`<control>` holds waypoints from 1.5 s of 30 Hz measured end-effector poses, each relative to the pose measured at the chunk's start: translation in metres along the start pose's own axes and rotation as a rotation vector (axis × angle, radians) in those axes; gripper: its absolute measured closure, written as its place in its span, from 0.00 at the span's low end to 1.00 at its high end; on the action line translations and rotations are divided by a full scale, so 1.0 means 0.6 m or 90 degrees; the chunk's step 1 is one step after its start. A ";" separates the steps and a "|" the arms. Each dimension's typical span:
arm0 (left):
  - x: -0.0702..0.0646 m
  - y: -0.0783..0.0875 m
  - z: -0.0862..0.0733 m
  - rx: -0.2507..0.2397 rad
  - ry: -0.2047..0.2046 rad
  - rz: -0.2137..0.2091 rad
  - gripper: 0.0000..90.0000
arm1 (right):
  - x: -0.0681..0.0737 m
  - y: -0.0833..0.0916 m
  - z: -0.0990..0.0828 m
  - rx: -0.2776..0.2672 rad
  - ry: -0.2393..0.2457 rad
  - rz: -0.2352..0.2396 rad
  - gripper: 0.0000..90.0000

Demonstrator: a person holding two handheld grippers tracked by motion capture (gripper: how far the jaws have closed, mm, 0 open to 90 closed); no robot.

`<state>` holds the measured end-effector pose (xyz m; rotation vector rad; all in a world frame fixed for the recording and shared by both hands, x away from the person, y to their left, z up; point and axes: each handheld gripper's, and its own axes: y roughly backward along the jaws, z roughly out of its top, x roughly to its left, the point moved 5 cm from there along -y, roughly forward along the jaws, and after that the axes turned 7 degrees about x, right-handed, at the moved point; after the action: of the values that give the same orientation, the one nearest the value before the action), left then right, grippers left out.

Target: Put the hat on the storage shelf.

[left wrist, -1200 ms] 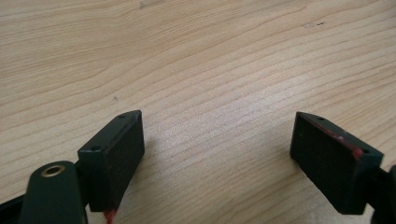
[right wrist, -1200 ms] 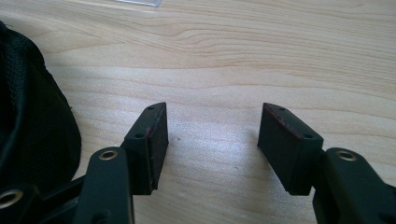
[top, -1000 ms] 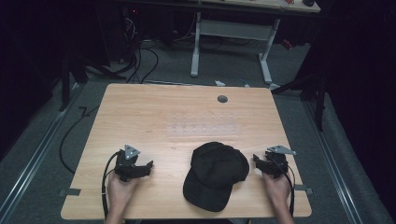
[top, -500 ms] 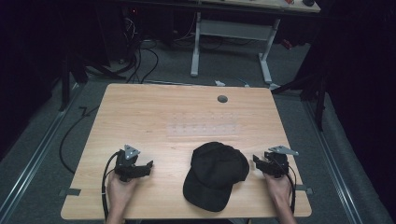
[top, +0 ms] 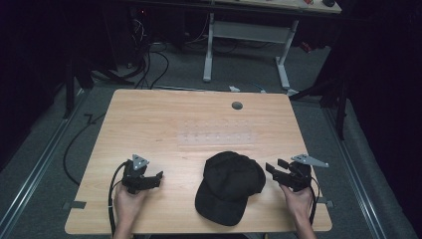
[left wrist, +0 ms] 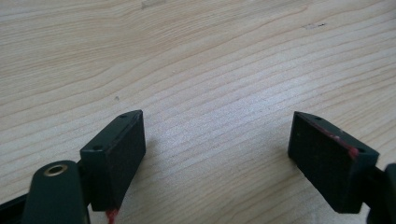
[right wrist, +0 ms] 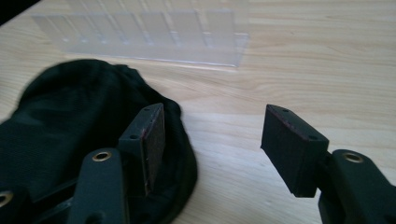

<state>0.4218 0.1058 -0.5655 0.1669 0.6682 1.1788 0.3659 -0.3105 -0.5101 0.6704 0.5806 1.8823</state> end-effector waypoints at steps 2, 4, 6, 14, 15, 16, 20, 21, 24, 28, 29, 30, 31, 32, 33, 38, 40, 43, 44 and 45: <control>0.000 0.000 0.000 0.000 0.000 0.000 0.21 | 0.012 0.003 0.007 -0.002 0.001 0.018 0.42; 0.000 0.000 0.000 0.000 0.000 0.000 0.22 | 0.023 0.003 0.013 0.000 0.007 0.032 0.42; 0.000 0.000 0.000 0.000 0.000 0.000 0.22 | 0.033 0.002 0.019 0.005 0.020 0.043 0.41; 0.000 0.000 0.000 -0.001 0.000 0.001 0.22 | 0.066 -0.015 0.039 0.030 0.050 0.069 0.39; 0.000 0.000 0.000 -0.002 0.000 0.001 0.22 | 0.076 -0.025 0.042 0.047 0.054 0.080 0.37; 0.000 0.000 0.000 -0.002 0.001 0.001 0.22 | 0.080 -0.028 0.043 0.053 0.052 0.081 0.37; 0.000 0.000 0.000 -0.001 0.000 0.001 0.22 | 0.092 -0.044 0.049 0.069 0.061 0.085 0.36; 0.000 0.000 0.000 -0.002 0.001 0.001 0.22 | 0.094 -0.047 0.052 0.072 0.062 0.086 0.36; 0.000 0.000 0.000 -0.002 0.000 0.001 0.22 | 0.099 -0.058 0.059 0.081 0.067 0.084 0.35; 0.000 0.000 0.000 -0.002 0.001 0.001 0.22 | 0.101 -0.071 0.063 0.098 0.067 0.082 0.34; 0.000 0.000 0.000 -0.002 0.001 0.001 0.22 | 0.101 -0.076 0.064 0.104 0.068 0.081 0.34; 0.000 0.000 0.000 -0.002 0.001 0.001 0.22 | 0.101 -0.087 0.064 0.123 0.069 0.078 0.33; 0.000 0.000 0.000 -0.002 0.001 0.001 0.22 | 0.101 -0.087 0.064 0.123 0.069 0.078 0.33; 0.000 0.000 0.000 -0.002 0.001 0.001 0.22 | 0.099 -0.096 0.063 0.136 0.070 0.075 0.33; 0.000 0.000 0.000 -0.002 0.001 0.001 0.22 | 0.099 -0.099 0.062 0.140 0.070 0.075 0.32; 0.000 0.000 0.000 -0.002 0.001 0.002 0.22 | 0.094 -0.109 0.061 0.157 0.058 0.082 0.32; 0.000 0.000 0.000 -0.002 0.001 0.002 0.22 | 0.090 -0.117 0.057 0.178 0.048 0.094 0.34; 0.000 0.000 0.000 -0.002 0.001 0.002 0.22 | 0.089 -0.122 0.055 0.190 0.043 0.100 0.38; 0.000 0.000 0.000 -0.002 0.001 0.002 0.22 | 0.089 -0.124 0.054 0.195 0.042 0.100 0.40; 0.000 0.000 0.000 -0.002 0.001 0.002 0.22 | 0.090 -0.128 0.052 0.205 0.041 0.101 0.45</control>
<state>0.4220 0.1059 -0.5654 0.1648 0.6683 1.1828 0.4192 -0.2291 -0.5276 0.8872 0.9072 1.9823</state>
